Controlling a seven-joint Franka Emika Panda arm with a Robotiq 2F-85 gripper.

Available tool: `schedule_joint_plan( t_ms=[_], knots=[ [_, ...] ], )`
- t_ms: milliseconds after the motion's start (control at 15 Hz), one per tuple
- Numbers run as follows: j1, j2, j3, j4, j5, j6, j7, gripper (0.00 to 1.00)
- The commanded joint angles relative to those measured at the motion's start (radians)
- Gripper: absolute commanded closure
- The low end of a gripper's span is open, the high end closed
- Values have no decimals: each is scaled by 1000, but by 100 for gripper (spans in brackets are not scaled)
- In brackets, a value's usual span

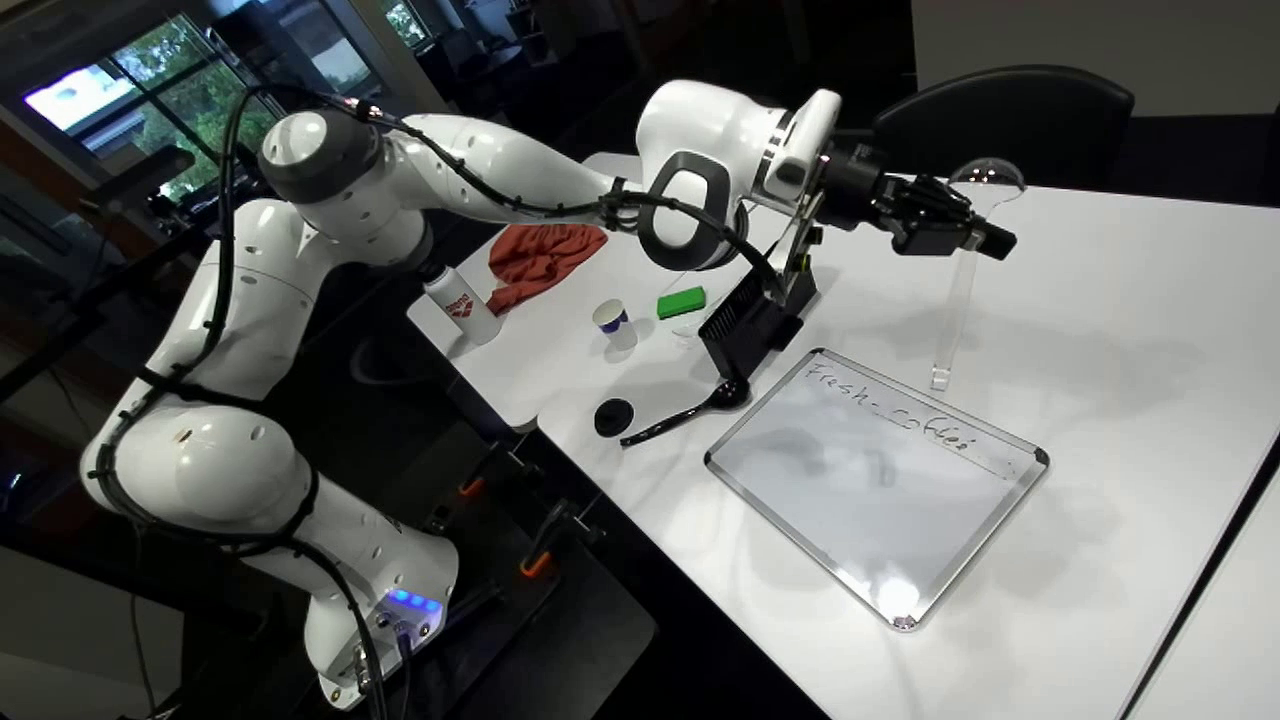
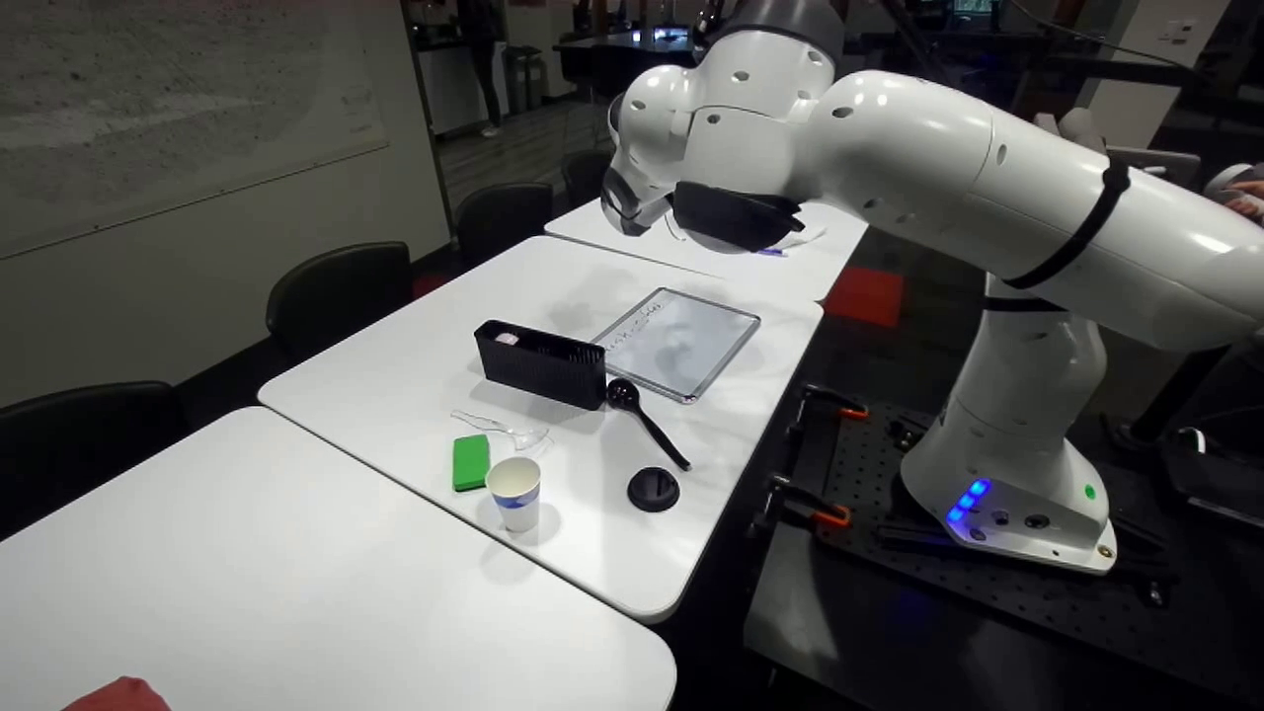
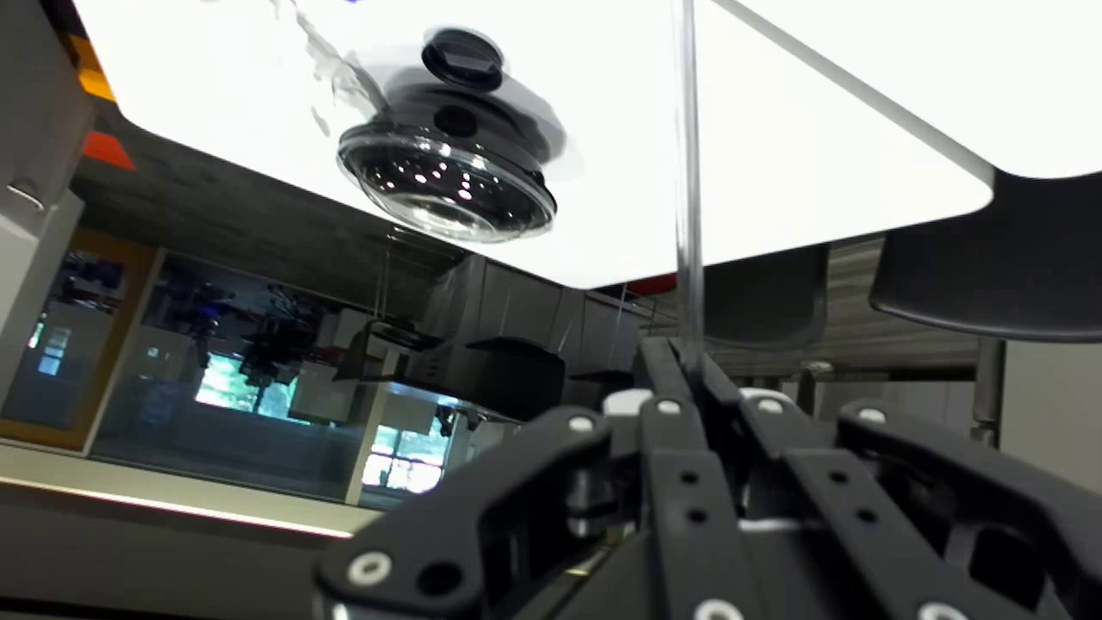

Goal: Remove the spoon and ladle from the rack, put them on the table, and then move the rack to the right

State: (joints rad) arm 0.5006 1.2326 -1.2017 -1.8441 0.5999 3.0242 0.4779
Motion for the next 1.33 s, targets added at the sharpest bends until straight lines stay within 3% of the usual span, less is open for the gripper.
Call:
schedule_joint_plan(
  t_ms=[0, 200, 267, 333, 800, 1000, 1267],
  knots=[
    [-116, -38, 62, 56, -88, -70, 60, 99],
    [-169, -15, 69, 83, -167, -141, 107, 99],
    [-120, 71, -2, 82, -212, -188, 169, 99],
    [-165, -14, 71, 58, -216, -103, 133, 96],
    [-146, 39, 35, 77, -253, -143, 179, 99],
    [-249, -24, 95, 156, -313, -232, 105, 99],
    [-438, -126, 224, 286, -394, -365, -27, 99]
  ],
)
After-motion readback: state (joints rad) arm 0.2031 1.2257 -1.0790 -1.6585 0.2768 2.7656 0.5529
